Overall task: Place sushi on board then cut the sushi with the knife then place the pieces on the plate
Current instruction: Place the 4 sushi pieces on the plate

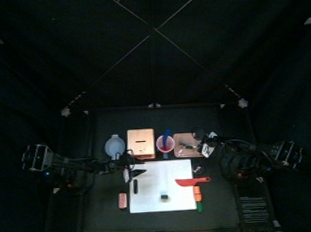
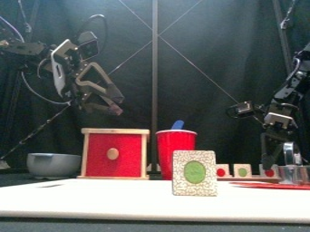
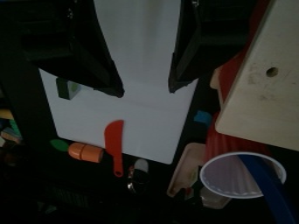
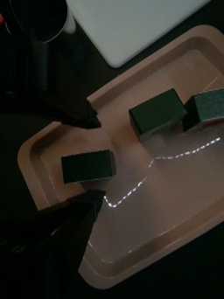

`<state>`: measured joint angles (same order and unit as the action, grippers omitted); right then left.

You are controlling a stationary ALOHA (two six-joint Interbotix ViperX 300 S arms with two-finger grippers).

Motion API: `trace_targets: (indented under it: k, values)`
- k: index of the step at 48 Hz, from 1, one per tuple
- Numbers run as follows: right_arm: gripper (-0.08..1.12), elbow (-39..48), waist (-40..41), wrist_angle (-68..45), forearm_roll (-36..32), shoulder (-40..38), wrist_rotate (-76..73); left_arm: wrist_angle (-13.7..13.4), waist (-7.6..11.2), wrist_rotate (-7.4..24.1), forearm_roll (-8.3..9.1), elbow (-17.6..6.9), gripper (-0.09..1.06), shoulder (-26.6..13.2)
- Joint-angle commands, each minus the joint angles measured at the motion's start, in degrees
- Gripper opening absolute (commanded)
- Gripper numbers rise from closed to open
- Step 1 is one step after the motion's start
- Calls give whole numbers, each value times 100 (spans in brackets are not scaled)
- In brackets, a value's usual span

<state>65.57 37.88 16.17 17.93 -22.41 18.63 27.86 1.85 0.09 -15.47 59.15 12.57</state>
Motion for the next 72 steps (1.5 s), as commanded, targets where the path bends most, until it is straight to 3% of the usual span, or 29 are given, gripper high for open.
trace_targets:
  k: [1,14,24,49,72]
  values:
    - [94,-176,-62,132,79,-378,0,44,9,0,-9,-114,83,70]
    - [94,-712,-1679,308,492,-1143,0,44,9,0,0,-132,83,70]
    - [94,-1151,-3067,-369,896,-1020,-9,44,-9,-9,-9,-141,83,62]
    - [95,-1890,-5089,-1951,2065,1063,0,53,-26,0,0,-149,83,70]
    - [95,-2672,-5291,-2206,2426,2558,9,44,-18,0,-9,-105,83,53]
